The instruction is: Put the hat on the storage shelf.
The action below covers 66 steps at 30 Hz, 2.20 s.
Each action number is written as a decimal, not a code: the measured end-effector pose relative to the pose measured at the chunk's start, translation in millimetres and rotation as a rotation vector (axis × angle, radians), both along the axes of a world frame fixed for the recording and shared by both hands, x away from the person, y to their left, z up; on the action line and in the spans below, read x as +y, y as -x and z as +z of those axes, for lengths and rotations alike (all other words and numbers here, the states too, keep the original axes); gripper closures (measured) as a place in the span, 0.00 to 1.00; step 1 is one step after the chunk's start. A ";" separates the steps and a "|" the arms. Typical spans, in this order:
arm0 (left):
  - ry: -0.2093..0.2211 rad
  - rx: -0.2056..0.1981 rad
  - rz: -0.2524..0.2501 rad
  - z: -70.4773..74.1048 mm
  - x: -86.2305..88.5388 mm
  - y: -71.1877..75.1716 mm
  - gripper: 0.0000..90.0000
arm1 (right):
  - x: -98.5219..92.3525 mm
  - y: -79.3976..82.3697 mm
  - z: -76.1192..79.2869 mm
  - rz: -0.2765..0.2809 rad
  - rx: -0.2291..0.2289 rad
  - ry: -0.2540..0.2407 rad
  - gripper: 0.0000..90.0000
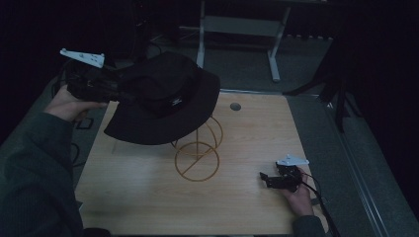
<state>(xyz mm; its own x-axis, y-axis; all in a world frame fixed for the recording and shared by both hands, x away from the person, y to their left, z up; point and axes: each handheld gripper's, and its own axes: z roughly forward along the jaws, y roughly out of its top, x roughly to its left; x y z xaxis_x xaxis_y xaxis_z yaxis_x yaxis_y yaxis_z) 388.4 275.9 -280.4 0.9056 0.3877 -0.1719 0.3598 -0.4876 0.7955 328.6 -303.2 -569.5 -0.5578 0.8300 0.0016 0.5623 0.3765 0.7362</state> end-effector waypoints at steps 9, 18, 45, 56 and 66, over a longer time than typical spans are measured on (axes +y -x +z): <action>-0.029 0.008 -0.008 1.8 -15.4 1.8 0.98 | 0.0 0.0 0.0 0.000 0.000 0.000 0.18; -0.054 0.016 -0.013 0.7 -29.0 2.4 0.98 | -0.1 0.0 0.0 0.000 0.000 0.001 0.18; -0.187 0.007 -0.039 -17.5 -77.5 11.4 0.95 | 0.0 0.0 0.1 0.000 0.001 0.000 0.18; -0.288 -0.005 -0.033 -31.5 -96.8 16.6 0.89 | 0.0 0.0 0.0 0.000 0.001 0.000 0.18; -0.311 0.005 0.015 -43.8 -111.2 9.1 0.77 | 0.1 0.0 0.0 -0.001 0.000 -0.001 0.18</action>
